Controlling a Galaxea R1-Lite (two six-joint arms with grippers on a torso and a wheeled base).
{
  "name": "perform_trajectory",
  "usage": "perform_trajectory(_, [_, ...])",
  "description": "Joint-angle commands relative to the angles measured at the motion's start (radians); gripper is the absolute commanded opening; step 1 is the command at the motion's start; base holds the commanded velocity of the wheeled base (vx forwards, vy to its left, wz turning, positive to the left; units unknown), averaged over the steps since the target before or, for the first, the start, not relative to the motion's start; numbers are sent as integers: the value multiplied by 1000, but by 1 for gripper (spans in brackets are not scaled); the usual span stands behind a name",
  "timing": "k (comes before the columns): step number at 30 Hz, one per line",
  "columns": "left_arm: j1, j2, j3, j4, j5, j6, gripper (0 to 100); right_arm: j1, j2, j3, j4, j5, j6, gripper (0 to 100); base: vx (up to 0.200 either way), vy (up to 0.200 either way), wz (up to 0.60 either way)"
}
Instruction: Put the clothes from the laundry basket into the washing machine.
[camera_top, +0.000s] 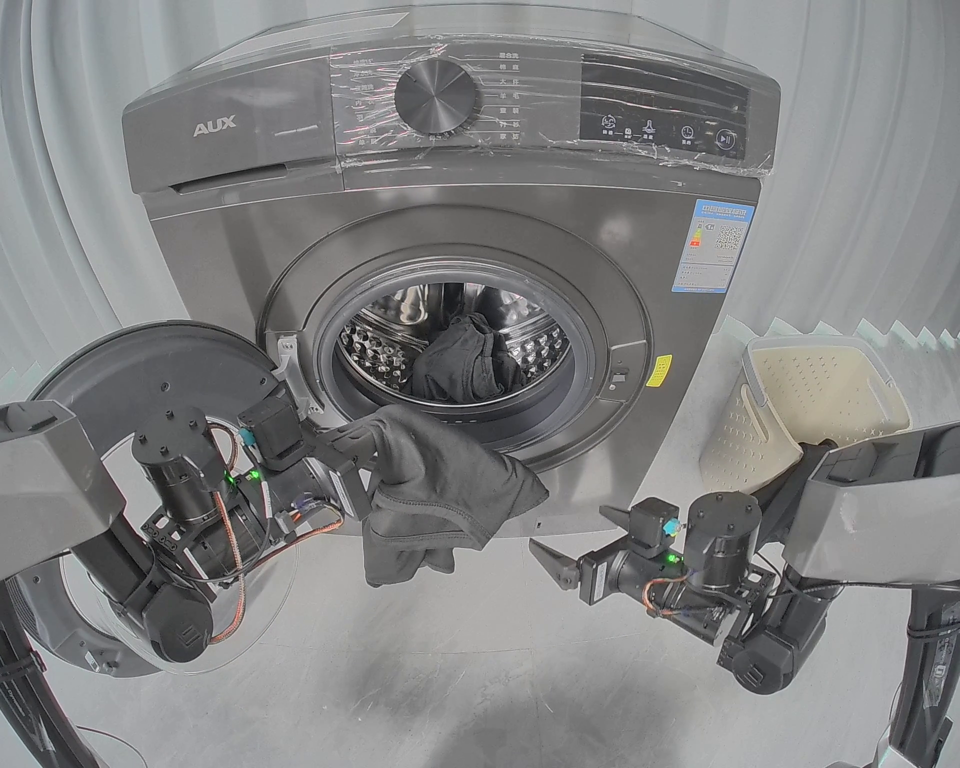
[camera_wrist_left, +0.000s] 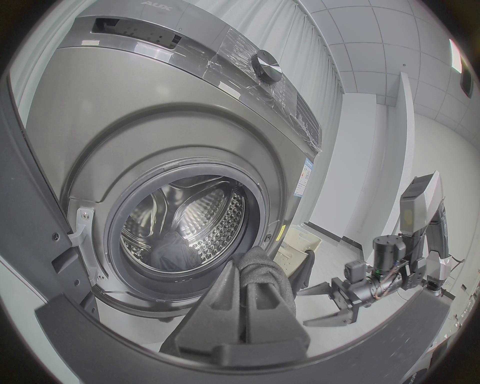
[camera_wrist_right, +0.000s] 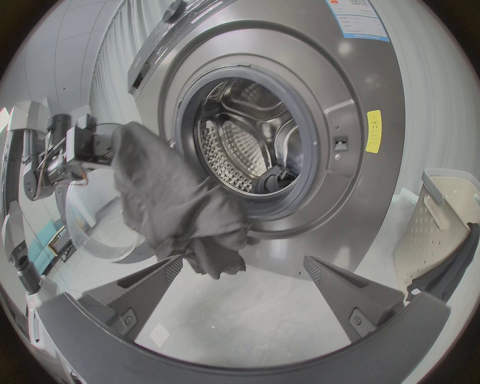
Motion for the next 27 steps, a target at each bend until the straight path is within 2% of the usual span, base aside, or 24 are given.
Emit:
perform_trajectory(1, [2,-5,-1,-1,0,0,0,-54,43,-89,-5,25,-5,100,0,0,0])
perform_trajectory(11, [6,-8,-8,-1,0,-2,0,-34,55,-147,10,25,-48,100,0,0,0])
perform_trajectory(17, [5,-7,-8,-1,0,-3,0,-39,32,-202,21,43,-111,100,0,0,0])
perform_trajectory(20, [5,-8,-8,-1,0,-16,0,-33,5,-196,24,51,-140,100,0,0,0])
perform_trajectory(24, [5,-7,-10,-1,0,-17,0,-11,-7,-173,33,80,-148,100,0,0,0])
perform_trajectory(27, [5,-7,-12,-1,0,-17,0,10,2,-161,33,83,-145,100,0,0,0])
